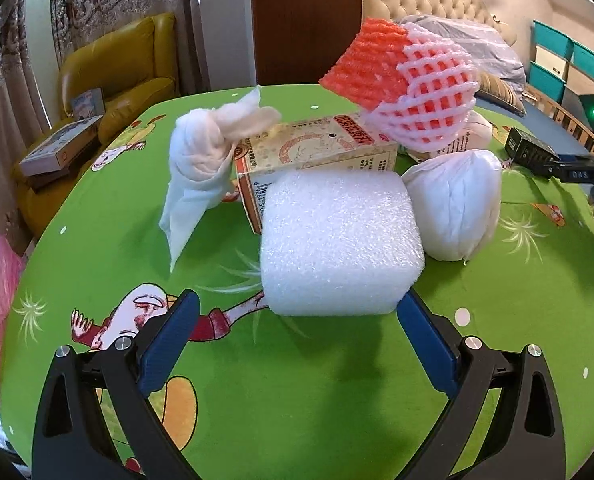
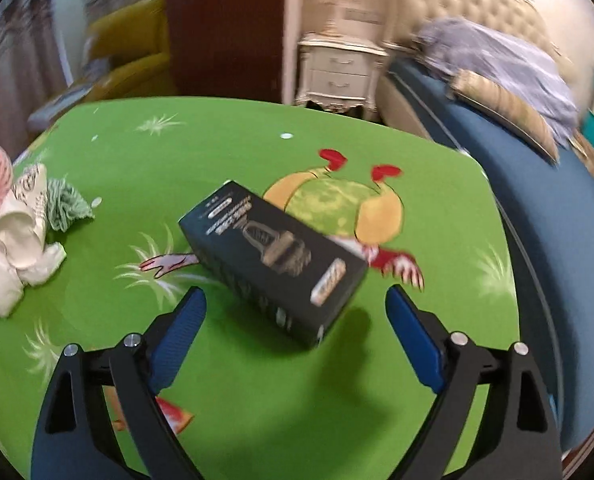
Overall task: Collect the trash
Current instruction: 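Grasp the black DORMI box with the right tool while the left tool grasps a white foam block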
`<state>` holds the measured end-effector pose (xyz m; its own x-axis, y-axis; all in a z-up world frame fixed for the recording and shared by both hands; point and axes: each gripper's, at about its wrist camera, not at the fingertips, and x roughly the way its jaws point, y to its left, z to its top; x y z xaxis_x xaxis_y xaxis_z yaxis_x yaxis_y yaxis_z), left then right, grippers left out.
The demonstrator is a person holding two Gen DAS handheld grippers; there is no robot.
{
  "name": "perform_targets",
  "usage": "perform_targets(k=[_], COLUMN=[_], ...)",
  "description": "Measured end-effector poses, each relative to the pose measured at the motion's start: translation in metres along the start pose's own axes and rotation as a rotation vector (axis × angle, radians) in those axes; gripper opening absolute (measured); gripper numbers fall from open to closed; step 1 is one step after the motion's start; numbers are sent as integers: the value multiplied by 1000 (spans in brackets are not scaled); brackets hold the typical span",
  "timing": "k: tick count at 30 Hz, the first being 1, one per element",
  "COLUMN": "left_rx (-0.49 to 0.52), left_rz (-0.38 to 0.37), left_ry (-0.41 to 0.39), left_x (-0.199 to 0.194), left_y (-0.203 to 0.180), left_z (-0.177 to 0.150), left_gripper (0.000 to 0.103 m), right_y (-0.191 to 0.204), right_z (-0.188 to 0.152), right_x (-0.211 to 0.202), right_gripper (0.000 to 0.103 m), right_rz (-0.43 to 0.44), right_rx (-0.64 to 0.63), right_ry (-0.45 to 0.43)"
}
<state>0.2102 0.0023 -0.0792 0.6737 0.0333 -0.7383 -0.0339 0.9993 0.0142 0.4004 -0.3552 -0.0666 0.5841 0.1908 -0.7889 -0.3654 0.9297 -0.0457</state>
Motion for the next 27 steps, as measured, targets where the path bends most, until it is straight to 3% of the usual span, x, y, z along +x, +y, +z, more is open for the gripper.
perform_targets(k=[8, 10, 11, 15, 22, 24, 27], left_rx=[-18, -28, -31, -45, -84, -90, -77], left_rz=[-14, -22, -26, -43, -88, -96, -91], left_ry=[17, 18, 17, 18, 33, 39, 44], left_x=[3, 4, 4, 4, 8, 9, 10], left_y=[4, 7, 7, 10, 18, 19, 16], left_z=[-2, 0, -1, -1, -2, -3, -4], left_gripper=[93, 93, 93, 93, 93, 93, 93], right_y=[6, 14, 18, 47, 107, 122, 132], right_z=[12, 11, 9, -7, -54, -60, -51], right_x=[17, 9, 5, -19, -60, -62, -57], right_gripper=[88, 66, 50, 43, 45, 75, 81], right_rz=[72, 70, 69, 6, 20, 44, 5], right_rx=[-46, -47, -40, -34, 96, 86, 48], right_ry=[25, 5, -4, -18, -33, -27, -30])
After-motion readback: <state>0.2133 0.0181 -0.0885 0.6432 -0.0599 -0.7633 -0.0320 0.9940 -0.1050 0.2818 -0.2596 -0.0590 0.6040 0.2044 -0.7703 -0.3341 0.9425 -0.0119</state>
